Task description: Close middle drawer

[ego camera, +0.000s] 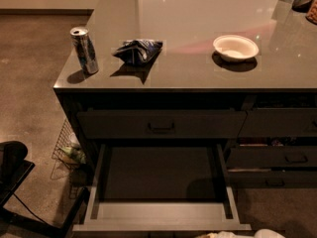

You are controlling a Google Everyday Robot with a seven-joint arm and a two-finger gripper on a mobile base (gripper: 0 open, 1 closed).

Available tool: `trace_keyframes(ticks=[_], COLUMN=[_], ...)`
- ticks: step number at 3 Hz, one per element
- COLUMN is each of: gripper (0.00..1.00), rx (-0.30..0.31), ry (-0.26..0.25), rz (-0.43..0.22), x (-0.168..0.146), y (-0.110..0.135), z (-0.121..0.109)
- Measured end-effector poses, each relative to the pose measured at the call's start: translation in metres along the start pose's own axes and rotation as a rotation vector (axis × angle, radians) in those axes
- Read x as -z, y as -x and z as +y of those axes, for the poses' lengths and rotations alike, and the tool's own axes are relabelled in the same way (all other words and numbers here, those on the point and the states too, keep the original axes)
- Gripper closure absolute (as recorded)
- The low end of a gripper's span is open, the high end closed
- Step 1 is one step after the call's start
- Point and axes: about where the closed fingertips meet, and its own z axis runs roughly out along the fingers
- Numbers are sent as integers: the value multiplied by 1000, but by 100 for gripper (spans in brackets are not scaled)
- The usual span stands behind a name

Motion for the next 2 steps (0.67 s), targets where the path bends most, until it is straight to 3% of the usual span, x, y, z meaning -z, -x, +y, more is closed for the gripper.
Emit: trace_keyframes(ticks=[1, 2], gripper=[100, 100], rx=[-1, -1], ry=[17, 17], rz=[-41, -41], x=[-28, -28], y=[0, 0], z=[-16, -16])
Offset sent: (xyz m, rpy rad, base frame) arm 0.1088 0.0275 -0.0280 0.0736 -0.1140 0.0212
